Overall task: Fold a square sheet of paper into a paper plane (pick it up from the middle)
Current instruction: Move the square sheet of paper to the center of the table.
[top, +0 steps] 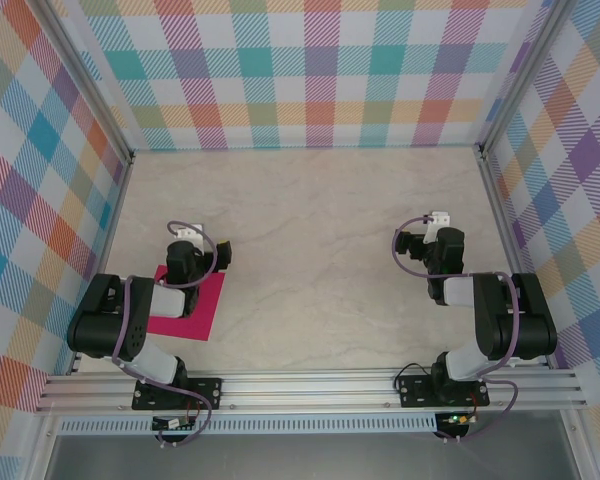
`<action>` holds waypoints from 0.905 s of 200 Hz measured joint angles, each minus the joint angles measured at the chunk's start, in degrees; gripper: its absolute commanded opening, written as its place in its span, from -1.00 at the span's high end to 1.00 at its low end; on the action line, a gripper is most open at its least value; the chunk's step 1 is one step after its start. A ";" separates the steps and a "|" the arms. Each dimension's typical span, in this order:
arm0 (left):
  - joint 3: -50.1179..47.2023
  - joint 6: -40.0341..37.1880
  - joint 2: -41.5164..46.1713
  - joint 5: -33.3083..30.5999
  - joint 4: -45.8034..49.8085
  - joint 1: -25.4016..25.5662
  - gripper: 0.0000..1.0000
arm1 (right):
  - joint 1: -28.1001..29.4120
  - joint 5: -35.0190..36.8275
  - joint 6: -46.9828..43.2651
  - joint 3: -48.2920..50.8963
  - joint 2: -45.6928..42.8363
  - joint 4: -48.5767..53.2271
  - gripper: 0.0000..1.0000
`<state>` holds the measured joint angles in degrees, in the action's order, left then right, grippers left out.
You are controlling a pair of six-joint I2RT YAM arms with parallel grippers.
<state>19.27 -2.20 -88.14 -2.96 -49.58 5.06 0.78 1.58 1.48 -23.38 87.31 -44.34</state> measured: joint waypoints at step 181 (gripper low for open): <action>2.49 41.40 47.84 -0.85 70.95 -0.50 -1.00 | 8.76 -34.05 24.74 -27.34 -9.40 59.43 -0.99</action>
<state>21.76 39.20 -40.29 -3.81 21.37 4.56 9.54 -32.47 26.22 -50.72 77.91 15.09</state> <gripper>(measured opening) 0.999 0.997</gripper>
